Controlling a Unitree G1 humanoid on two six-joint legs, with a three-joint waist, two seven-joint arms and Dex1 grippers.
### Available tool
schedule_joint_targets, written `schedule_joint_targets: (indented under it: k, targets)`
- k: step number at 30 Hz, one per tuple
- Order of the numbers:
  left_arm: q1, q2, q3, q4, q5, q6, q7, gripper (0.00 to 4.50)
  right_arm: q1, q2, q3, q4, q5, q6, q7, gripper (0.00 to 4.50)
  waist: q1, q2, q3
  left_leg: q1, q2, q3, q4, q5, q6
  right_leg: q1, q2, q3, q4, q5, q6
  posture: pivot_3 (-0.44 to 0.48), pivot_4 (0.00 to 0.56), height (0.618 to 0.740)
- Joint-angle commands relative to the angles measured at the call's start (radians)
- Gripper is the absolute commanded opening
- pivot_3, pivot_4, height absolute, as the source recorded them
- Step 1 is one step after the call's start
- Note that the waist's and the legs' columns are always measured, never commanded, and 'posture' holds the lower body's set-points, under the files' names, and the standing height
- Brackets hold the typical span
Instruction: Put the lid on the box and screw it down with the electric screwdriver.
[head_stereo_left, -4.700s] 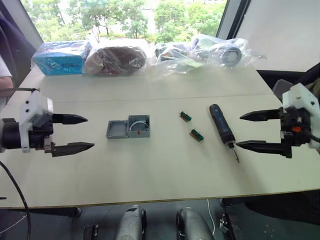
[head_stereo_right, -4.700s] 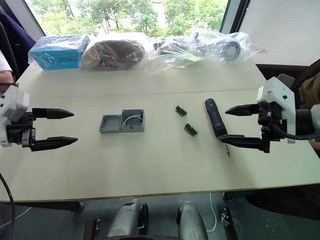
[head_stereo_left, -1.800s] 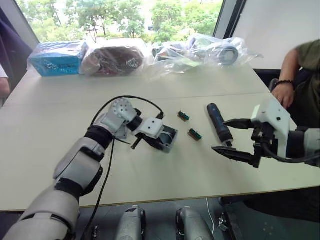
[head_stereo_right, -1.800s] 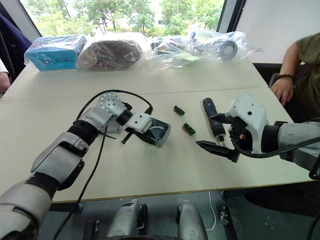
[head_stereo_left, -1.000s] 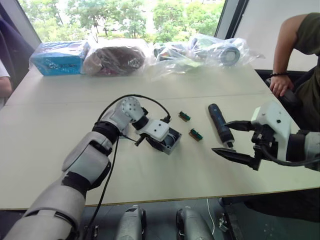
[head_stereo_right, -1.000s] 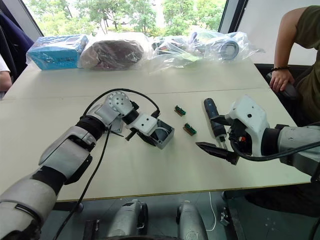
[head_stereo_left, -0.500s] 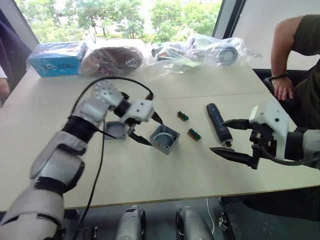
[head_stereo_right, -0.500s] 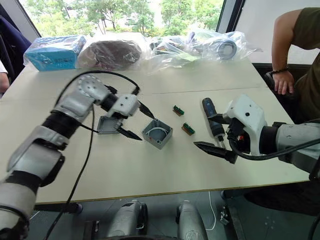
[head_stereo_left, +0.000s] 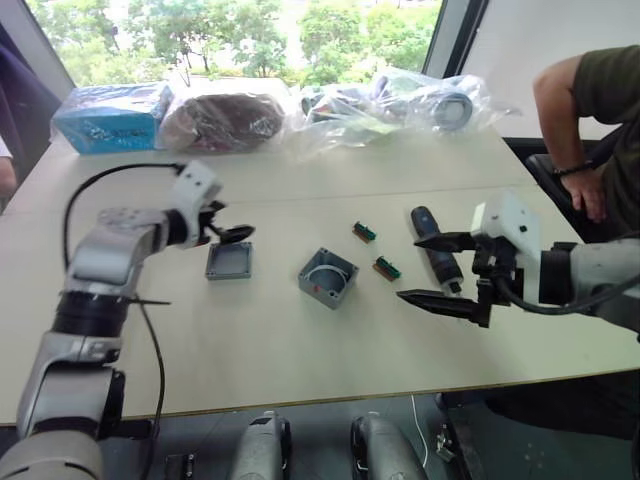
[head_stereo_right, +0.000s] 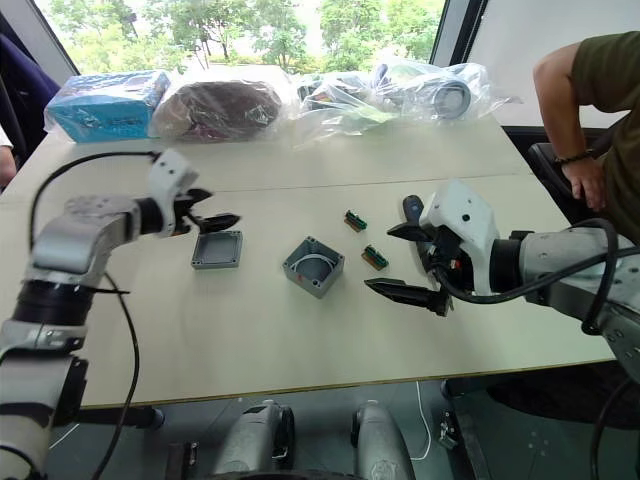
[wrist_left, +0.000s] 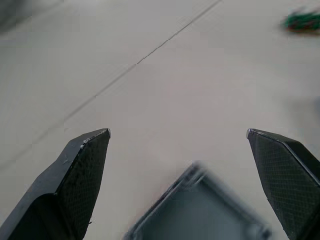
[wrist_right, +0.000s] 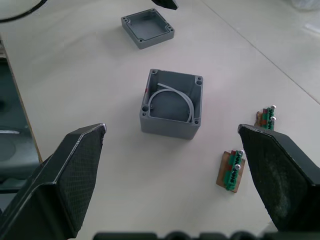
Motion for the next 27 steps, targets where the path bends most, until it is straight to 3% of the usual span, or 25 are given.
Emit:
schedule_joint_targets:
  k: [1,8,17,27]
  targets:
    - [0.009,-0.007,0.090,-0.093,-0.010,0.118,0.103,4.49,-0.051,0.008,0.014,0.021,-0.024,-0.038,0.042,4.50,0.010,0.000,0.000,0.000,0.000,0.000,0.000,0.000,0.000,0.000,0.000,0.000,0.000,0.000,0.000,0.000,0.150,0.740]
    - [0.108,-0.145,0.167,-0.198,-0.028,0.349,0.269,4.49,-0.099,0.004,0.042,0.057,-0.053,-0.048,0.095,4.50,0.014,-0.001,-0.001,0.000,-0.001,0.001,0.001,0.000,-0.001,0.001,-0.003,0.001,0.000,0.000,0.000,0.000,0.150,0.740]
    - [0.151,-0.190,0.177,-0.171,-0.023,0.347,0.342,4.49,-0.106,0.000,0.011,0.038,-0.034,-0.025,0.104,4.50,0.013,-0.003,-0.001,0.001,-0.001,0.000,0.000,0.000,-0.001,0.001,-0.002,0.000,0.002,0.000,0.000,0.000,0.150,0.740]
    - [0.143,-0.184,0.204,-0.061,-0.061,0.336,0.342,0.65,-0.085,-0.007,-0.022,0.020,-0.032,-0.007,0.089,4.50,0.006,-0.003,-0.002,0.005,-0.001,0.001,0.000,0.000,-0.001,0.001,-0.001,0.001,0.006,-0.001,-0.003,0.000,0.150,0.740]
